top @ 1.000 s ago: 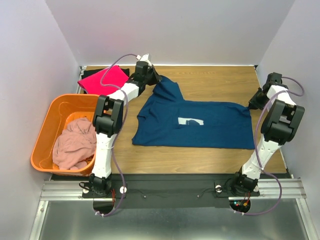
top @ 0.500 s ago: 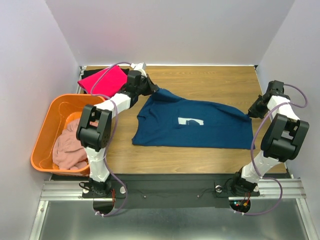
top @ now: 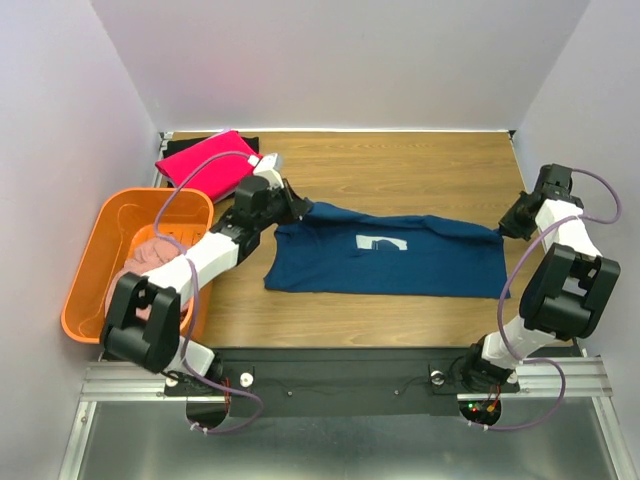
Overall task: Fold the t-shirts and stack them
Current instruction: Fold the tshirt
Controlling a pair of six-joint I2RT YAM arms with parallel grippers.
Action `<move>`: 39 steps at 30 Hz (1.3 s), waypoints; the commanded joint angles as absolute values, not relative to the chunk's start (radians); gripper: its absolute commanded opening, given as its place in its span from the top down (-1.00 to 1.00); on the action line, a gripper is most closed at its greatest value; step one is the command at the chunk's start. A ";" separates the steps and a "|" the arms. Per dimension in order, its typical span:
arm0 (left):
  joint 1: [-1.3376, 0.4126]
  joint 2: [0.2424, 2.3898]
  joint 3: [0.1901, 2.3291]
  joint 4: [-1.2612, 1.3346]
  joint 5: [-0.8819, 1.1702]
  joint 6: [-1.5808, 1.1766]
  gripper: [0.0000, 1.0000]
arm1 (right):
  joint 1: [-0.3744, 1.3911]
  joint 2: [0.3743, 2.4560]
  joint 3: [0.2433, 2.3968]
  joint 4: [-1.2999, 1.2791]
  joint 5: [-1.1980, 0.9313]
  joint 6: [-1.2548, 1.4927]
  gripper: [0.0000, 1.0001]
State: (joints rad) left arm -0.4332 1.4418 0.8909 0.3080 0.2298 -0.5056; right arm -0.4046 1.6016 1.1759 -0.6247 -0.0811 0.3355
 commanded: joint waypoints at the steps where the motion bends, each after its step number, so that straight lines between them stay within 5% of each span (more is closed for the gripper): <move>1: -0.452 1.333 0.798 0.313 0.186 -0.497 1.00 | -0.405 1.557 1.157 -0.586 -0.046 0.318 0.99; 14: -0.534 1.224 0.667 0.212 0.120 -0.463 1.00 | -0.405 1.490 1.063 -0.568 -0.006 0.308 0.99; 20: -0.538 1.134 0.644 0.036 -0.081 -0.563 0.98 | -0.405 1.459 1.016 -0.568 0.118 0.322 0.97; 21: -0.538 1.121 0.643 0.020 -0.100 -0.586 0.66 | -0.405 1.459 1.015 -0.568 0.129 0.324 0.95; 24: -0.538 1.100 0.641 0.002 -0.100 -0.597 0.12 | -0.407 1.479 1.032 -0.569 0.169 0.327 0.87; 27: -0.538 1.104 0.663 -0.041 -0.068 -0.600 -0.20 | -0.407 1.508 1.049 -0.571 0.209 0.333 0.84; 29: -0.538 1.101 0.675 -0.058 -0.069 -0.607 -0.39 | -0.407 1.511 1.051 -0.572 0.215 0.340 0.65; 31: -0.538 1.101 0.693 -0.060 -0.086 -0.607 -0.78 | -0.407 1.497 1.045 -0.574 0.219 0.353 0.26; 33: -0.537 1.142 0.742 -0.042 -0.109 -0.597 -0.90 | -0.407 1.447 1.037 -0.571 0.224 0.368 0.02; 39: -0.525 1.519 1.055 -0.005 -0.037 -0.494 -0.97 | -0.403 1.333 1.072 -0.565 0.213 0.387 -0.09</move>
State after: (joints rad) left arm -0.5308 1.2942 0.8509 -0.0719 -0.0769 -0.5869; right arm -0.4046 1.4029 1.0183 -0.5983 0.1989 0.3634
